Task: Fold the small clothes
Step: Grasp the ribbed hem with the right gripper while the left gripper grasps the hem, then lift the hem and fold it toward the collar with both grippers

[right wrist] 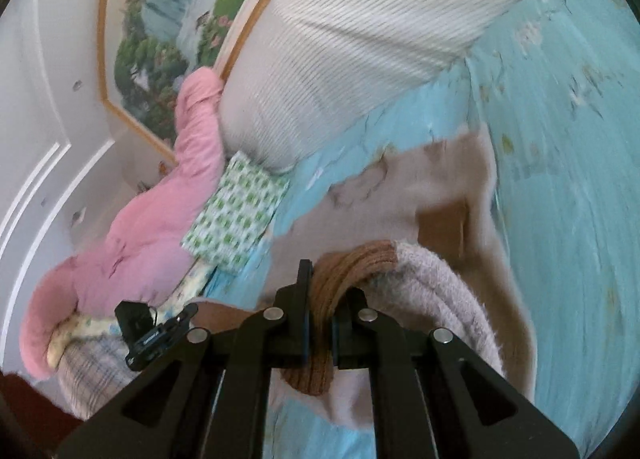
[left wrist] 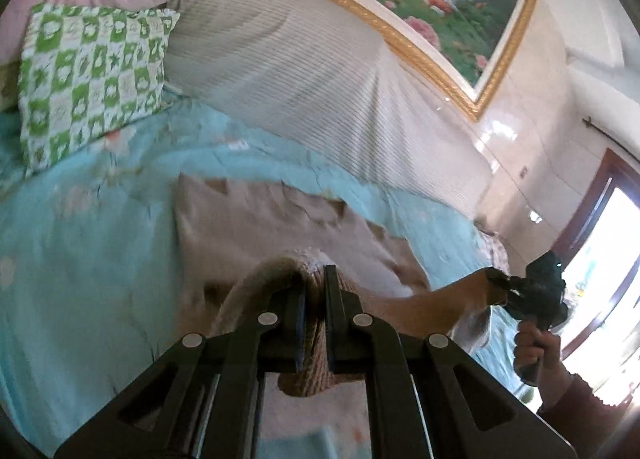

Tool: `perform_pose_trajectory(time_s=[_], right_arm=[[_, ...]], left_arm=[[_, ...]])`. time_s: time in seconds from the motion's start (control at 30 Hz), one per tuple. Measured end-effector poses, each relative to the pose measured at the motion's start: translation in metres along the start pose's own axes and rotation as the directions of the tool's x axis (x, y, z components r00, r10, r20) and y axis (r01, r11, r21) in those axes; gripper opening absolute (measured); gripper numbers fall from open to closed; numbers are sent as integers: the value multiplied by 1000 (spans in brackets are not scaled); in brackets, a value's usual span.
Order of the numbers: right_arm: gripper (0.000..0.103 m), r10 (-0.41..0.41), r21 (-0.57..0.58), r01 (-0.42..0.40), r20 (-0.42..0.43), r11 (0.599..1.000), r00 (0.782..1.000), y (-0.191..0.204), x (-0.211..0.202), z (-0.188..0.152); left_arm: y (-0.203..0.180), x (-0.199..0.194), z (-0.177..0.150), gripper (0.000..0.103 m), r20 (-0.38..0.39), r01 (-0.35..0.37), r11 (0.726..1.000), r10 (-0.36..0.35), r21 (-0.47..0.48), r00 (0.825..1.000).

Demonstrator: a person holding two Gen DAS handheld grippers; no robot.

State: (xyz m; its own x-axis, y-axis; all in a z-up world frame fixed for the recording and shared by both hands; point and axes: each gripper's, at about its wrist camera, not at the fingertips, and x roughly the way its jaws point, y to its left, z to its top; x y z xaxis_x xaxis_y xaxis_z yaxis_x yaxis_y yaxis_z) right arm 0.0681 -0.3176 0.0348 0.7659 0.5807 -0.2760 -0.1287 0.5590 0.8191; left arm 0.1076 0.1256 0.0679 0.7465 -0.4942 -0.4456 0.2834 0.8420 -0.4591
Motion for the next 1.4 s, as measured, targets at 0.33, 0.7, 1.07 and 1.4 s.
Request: perform_pose_trajectory(time_s=[0.33, 0.7, 1.07, 1.4], right_arm=[[8, -115, 62, 114, 11, 992, 993, -42, 88, 83], [10, -351, 85, 357, -79, 930, 933, -99, 152, 96], [60, -311, 61, 310, 2, 949, 950, -67, 104, 78], [60, -205, -339, 52, -432, 939, 878, 10, 187, 2]], left_arm=[[43, 106, 62, 5, -35, -107, 994, 106, -37, 994], [105, 208, 62, 11, -200, -247, 964, 224, -98, 954], [55, 139, 24, 24, -231, -112, 993, 100, -38, 968], [7, 184, -12, 33, -382, -21, 997, 50, 80, 923]])
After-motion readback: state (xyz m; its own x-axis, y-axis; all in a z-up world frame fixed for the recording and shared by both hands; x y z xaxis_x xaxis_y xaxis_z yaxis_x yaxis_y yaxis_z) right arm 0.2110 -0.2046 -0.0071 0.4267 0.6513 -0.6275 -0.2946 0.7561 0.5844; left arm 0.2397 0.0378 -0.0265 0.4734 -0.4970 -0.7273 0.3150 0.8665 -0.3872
